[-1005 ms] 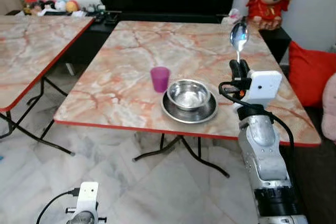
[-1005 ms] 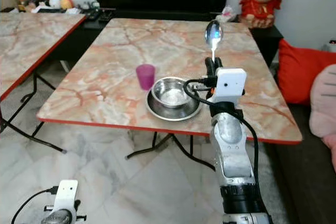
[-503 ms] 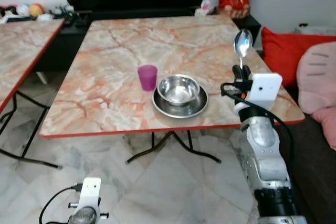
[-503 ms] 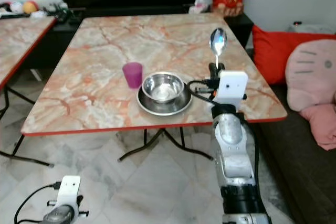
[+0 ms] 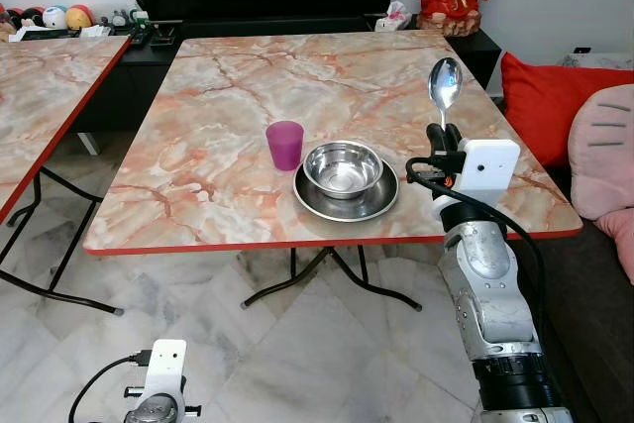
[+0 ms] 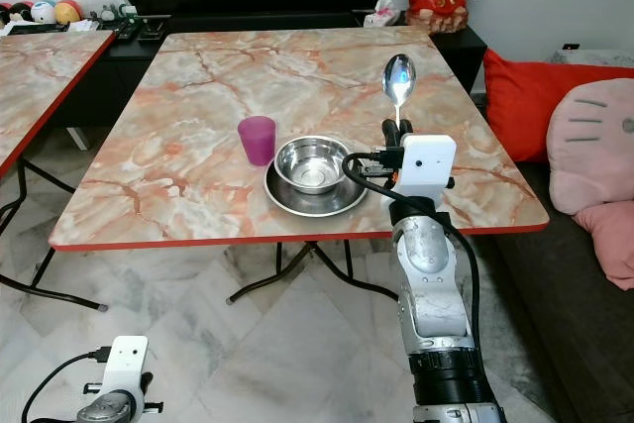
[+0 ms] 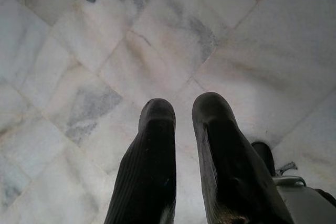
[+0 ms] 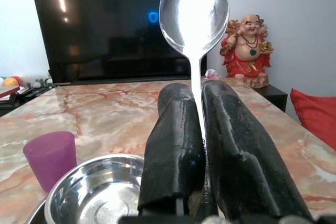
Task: Setting the table
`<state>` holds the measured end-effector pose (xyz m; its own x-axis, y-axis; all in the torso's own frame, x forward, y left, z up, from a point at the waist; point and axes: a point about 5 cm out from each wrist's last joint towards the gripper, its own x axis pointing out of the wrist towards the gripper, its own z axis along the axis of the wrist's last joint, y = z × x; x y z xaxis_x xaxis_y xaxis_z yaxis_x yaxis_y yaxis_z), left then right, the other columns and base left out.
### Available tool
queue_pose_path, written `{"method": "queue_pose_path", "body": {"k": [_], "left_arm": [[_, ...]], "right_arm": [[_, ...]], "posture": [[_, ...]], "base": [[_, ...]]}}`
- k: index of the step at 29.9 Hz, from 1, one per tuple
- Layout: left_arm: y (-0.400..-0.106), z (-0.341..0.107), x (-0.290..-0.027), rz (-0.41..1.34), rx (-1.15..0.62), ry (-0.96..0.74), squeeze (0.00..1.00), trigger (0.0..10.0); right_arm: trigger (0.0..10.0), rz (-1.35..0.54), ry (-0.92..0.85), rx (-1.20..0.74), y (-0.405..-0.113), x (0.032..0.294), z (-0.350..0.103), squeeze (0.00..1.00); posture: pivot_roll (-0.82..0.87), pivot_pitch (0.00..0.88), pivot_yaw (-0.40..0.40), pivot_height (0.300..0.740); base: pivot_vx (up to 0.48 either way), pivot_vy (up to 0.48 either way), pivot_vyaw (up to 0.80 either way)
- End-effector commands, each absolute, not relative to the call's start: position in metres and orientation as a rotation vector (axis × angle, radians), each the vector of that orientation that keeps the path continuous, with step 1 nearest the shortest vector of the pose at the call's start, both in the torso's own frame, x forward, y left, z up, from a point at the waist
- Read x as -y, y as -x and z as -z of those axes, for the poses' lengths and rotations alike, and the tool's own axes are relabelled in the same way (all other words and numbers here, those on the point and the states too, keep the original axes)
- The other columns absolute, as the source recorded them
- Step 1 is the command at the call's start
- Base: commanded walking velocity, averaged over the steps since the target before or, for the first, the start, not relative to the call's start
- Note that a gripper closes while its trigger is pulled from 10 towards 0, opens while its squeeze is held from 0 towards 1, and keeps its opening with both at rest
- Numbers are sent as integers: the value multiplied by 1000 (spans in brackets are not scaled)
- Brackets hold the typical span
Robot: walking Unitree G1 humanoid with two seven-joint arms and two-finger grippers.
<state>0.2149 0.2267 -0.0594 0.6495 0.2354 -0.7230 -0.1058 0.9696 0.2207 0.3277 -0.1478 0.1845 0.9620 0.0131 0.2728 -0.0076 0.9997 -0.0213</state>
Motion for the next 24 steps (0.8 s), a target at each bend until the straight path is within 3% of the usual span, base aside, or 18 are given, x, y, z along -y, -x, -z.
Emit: {"method": "queue_pose_path", "body": {"k": [1,19,24], "left_arm": [[-210,61,-233,-214,-864,-175,0,10000],[-210,61,-233,-227,-855,-157,0,10000],[-212,60,-232,-221,-849,-155,0,10000]], "right_arm": [[10000,-23,20,289,-328,145,-190,0],[10000,-35,33,276,-328,143,-187,0],[10000,-37,36,276,-328,142,-187,0]], "posture": [[6,0,34,740],[6,0,35,740],[6,0,36,740]], "base": [[337,0,0],[337,0,0],[106,0,0]]}}
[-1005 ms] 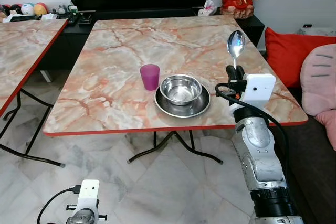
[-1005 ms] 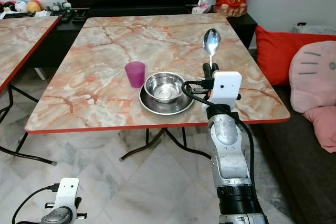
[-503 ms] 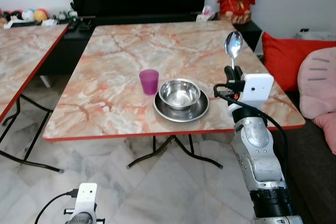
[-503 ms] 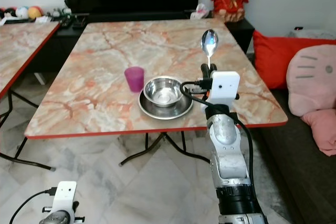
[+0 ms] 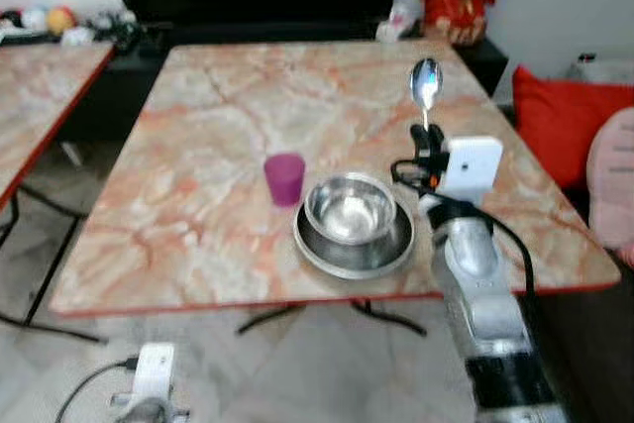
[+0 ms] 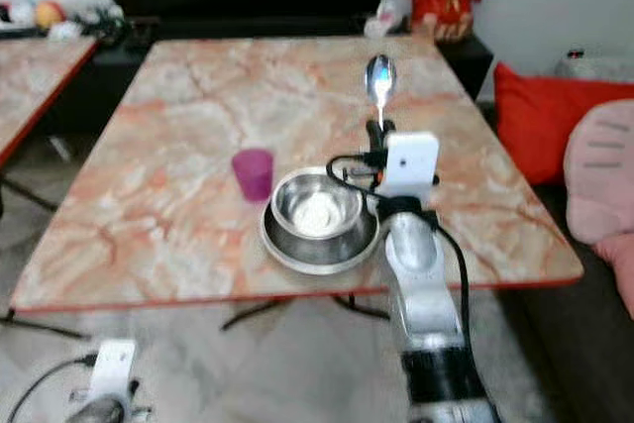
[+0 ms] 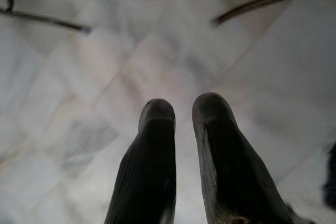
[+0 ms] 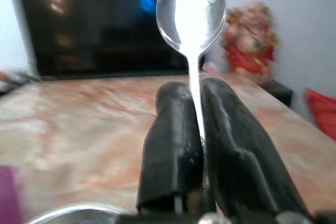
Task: Setting the table
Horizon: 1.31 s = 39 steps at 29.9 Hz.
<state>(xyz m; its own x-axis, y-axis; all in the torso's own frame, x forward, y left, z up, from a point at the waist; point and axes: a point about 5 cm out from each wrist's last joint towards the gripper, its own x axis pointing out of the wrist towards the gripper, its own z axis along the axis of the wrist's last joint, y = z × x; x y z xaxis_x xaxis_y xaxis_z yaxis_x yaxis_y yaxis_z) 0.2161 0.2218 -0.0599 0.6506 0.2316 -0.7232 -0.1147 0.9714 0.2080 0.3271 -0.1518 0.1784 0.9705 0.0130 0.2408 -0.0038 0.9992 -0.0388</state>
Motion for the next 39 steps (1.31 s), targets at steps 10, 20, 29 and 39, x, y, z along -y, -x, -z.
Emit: {"method": "queue_pose_path", "body": {"k": [10,20,29,39], "left_arm": [[-212,60,-233,-218,-849,-155,0,10000],[-211,60,-235,-207,-856,-162,0,10000],[-213,59,-231,-184,-854,-152,0,10000],[-213,60,-230,-185,-852,-138,0,10000]], "right_arm": [[10000,-3,71,264,-330,150,-187,0],[10000,109,212,70,-335,210,-169,0],[10000,50,140,-184,-348,215,-122,0],[10000,30,117,-209,-363,216,-120,0]], "posture": [[5,0,42,740],[-16,0,55,740],[-11,0,61,740],[11,0,49,740]], "base": [[0,0,0],[0,0,0],[0,0,0],[0,0,0]]}}
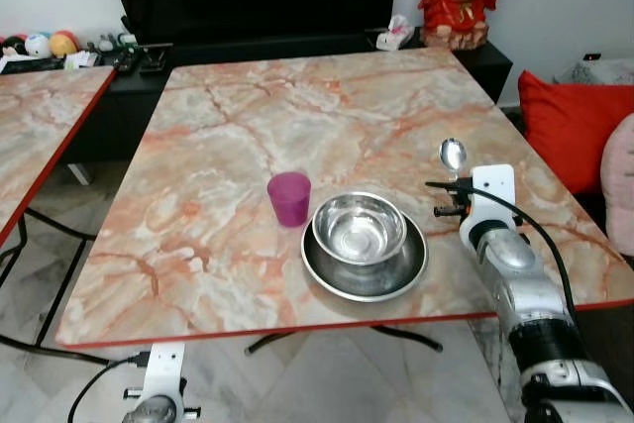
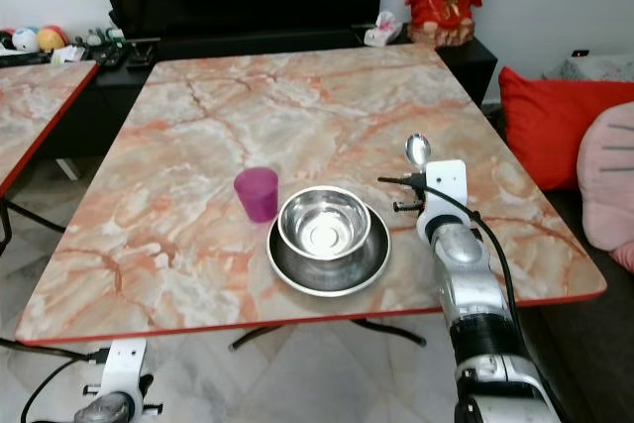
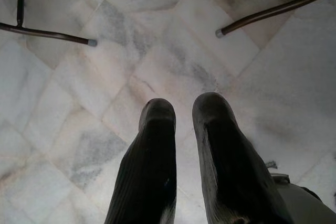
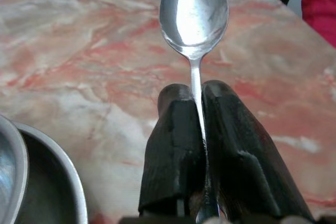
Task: Setting the table
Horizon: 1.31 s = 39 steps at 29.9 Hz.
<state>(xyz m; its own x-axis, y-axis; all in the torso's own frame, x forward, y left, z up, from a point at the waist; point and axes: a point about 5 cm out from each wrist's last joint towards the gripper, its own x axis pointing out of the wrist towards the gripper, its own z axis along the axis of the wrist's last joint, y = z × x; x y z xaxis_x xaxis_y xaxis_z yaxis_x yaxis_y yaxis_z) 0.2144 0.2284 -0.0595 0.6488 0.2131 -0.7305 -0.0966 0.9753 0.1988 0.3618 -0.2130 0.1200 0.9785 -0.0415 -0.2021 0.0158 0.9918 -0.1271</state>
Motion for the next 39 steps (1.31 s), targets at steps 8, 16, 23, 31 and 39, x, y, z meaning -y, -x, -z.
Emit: {"method": "queue_pose_path", "body": {"k": [8,16,23,31,39], "left_arm": [[-214,59,-231,-189,-845,-129,0,10000],[-216,57,-233,-194,-838,-128,0,10000],[-214,58,-234,-192,-843,-130,0,10000],[-214,58,-235,-194,-842,-132,0,10000],[-212,59,-235,-192,-845,-134,0,10000]], "right_arm": [[10000,18,99,-249,-364,208,-105,0],[10000,16,99,-289,-362,203,-91,0],[10000,17,93,-316,-360,202,-83,0],[10000,12,120,-346,-358,202,-78,0],[10000,31,128,-373,-356,207,-75,0]], "posture": [[28,0,47,740],[43,0,47,740],[49,0,47,740],[51,0,49,740],[50,0,50,740]], "base": [[0,0,0],[0,0,0],[0,0,0],[0,0,0],[0,0,0]]}}
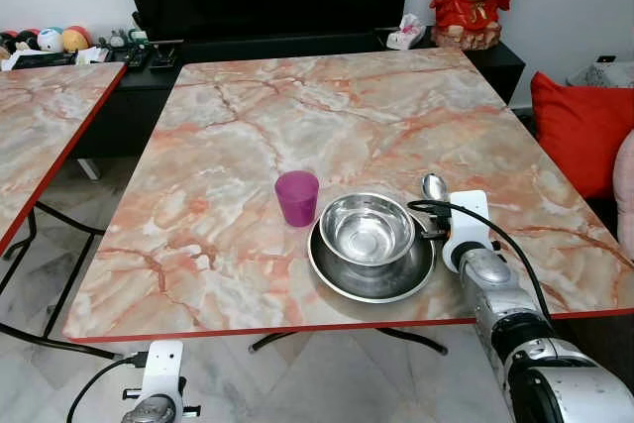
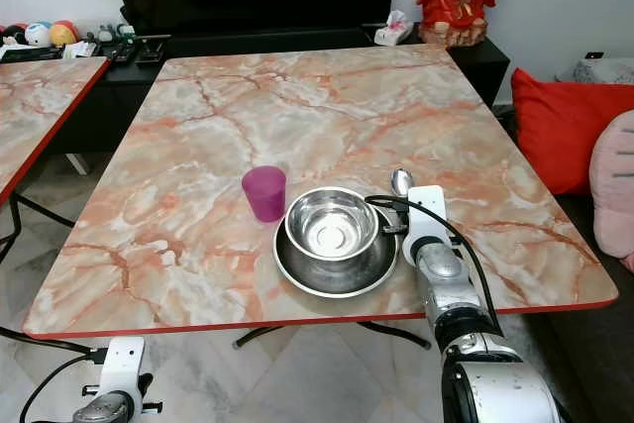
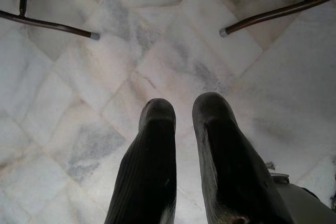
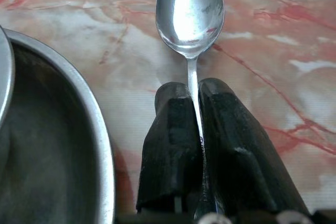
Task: Setting the table
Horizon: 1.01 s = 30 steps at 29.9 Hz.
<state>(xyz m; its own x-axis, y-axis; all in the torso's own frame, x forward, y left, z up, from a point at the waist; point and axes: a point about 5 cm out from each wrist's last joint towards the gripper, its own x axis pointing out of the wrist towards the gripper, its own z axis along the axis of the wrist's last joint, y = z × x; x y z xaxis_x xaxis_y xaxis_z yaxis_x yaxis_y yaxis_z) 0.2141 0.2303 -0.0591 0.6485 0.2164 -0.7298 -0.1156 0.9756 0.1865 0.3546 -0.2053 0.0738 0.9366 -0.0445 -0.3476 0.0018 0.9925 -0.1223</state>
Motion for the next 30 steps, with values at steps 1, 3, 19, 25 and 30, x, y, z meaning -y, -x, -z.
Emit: {"method": "queue_pose_path", "body": {"k": [1,3,19,25,30], "left_arm": [[-212,59,-235,-191,-846,-135,0,10000],[-212,59,-235,-191,-847,-136,0,10000],[-211,59,-237,-191,-851,-142,0,10000],[-213,58,-236,-190,-846,-142,0,10000],[-213,58,-236,-190,-847,-143,0,10000]], "right_arm": [[10000,28,128,-376,-356,207,-74,0],[10000,20,135,-388,-355,208,-73,0],[10000,19,123,-404,-353,207,-69,0],[10000,12,119,-411,-352,206,-67,0],[10000,3,120,-418,-351,205,-66,0]], "posture": [[48,0,50,740],[48,0,51,740],[51,3,55,740],[52,0,56,740],[52,0,55,740]], "base": [[0,0,0],[0,0,0],[0,0,0],[0,0,0],[0,0,0]]}}
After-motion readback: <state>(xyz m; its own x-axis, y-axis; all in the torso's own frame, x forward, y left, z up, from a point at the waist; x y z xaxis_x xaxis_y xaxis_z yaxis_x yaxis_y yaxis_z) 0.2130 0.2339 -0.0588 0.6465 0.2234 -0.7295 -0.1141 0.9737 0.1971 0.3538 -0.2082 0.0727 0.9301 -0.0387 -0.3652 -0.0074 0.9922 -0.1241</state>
